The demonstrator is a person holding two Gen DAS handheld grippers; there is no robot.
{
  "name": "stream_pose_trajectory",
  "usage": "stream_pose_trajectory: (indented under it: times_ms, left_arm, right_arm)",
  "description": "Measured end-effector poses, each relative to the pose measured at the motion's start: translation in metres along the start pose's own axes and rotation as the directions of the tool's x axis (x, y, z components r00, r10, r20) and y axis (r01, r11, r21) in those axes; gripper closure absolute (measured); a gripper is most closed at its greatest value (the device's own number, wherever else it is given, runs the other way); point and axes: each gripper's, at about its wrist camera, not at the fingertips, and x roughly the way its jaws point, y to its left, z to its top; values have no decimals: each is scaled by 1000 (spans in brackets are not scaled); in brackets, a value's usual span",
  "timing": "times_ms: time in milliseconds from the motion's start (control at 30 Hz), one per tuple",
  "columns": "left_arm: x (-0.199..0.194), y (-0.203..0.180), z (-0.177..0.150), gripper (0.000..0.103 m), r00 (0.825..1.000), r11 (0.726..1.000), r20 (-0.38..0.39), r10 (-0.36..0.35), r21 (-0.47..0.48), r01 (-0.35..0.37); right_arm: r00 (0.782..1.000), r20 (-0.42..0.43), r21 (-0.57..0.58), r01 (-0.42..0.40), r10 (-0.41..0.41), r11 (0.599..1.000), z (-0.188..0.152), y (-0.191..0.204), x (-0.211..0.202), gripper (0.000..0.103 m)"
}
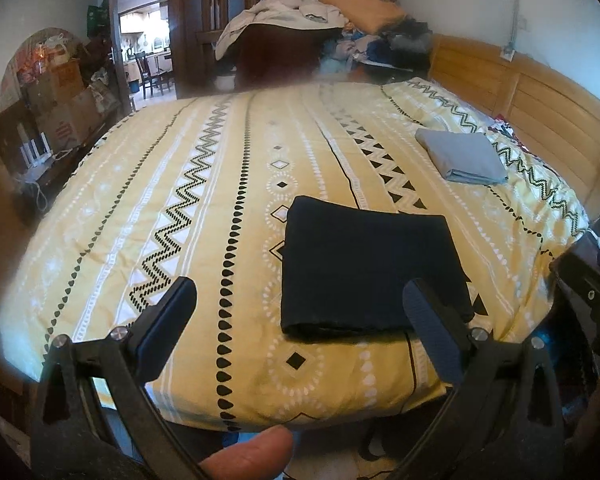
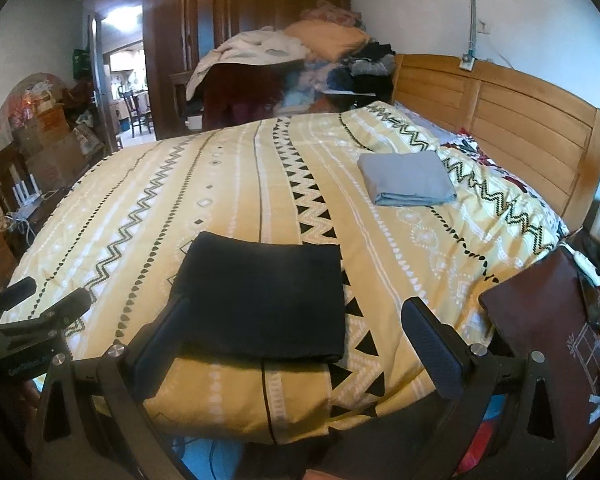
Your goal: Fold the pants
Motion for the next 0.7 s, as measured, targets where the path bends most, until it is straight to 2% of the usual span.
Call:
stream_pose_trajectory:
  times_ms: [133,300,700]
  left_arm:
    - [5,-5,7,0,1000,1000,11,19,19,-19]
    - [14,-14,13,0,999,999,24,40,36,-41]
    - [40,-35,21,0,997,996,-3,73,57,-72]
  right_arm:
    - [1000,3,6,25,-25,1000,1,-1,3,0]
    - [1000,-28,12,12,-11,1000,2,-5,21,0]
    - [996,-87,15,9,-7,1000,5,-16,62,0]
